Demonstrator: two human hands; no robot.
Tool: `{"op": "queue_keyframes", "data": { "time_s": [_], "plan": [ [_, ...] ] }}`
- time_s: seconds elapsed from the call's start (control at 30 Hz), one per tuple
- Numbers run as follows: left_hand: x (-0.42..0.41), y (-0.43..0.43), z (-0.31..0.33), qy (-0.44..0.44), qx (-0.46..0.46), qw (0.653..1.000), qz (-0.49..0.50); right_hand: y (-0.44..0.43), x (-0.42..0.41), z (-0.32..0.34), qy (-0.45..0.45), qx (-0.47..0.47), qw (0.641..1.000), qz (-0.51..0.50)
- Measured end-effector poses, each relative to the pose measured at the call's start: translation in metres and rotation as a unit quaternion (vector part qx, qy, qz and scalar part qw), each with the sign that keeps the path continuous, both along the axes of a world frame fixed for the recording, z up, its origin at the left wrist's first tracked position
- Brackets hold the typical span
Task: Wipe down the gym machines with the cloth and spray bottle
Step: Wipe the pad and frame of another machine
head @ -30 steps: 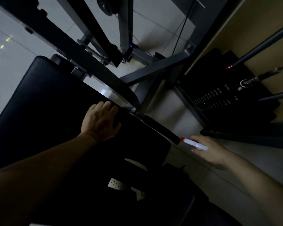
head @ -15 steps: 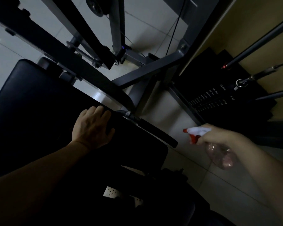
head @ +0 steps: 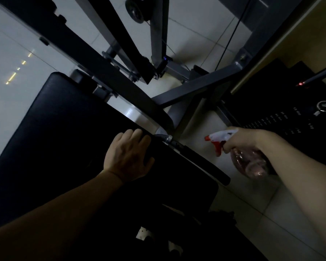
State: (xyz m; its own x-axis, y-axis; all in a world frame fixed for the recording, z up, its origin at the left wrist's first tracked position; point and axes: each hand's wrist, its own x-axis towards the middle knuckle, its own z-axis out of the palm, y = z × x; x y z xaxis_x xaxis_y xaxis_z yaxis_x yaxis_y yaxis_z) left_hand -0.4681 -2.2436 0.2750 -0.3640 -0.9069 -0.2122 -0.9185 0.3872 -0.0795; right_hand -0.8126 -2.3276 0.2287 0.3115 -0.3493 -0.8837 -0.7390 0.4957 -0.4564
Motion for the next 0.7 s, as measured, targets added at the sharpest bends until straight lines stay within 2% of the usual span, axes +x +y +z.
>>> {"op": "queue_keyframes", "data": {
  "time_s": [0.43,0.57,0.7],
  "plan": [
    [0.002,0.0,-0.003,0.027,-0.03,0.999,-0.01,-0.036,0.081,0.029,-0.089,-0.049,0.99,0.094],
    [0.003,0.0,-0.005,0.018,-0.026,0.999,-0.009,-0.035,0.07,0.018,-0.072,-0.059,0.988,0.125],
    [0.004,0.001,-0.006,0.021,-0.029,0.999,-0.009,-0.014,0.033,0.005,-0.038,-0.066,0.994,0.08]
  ]
}}
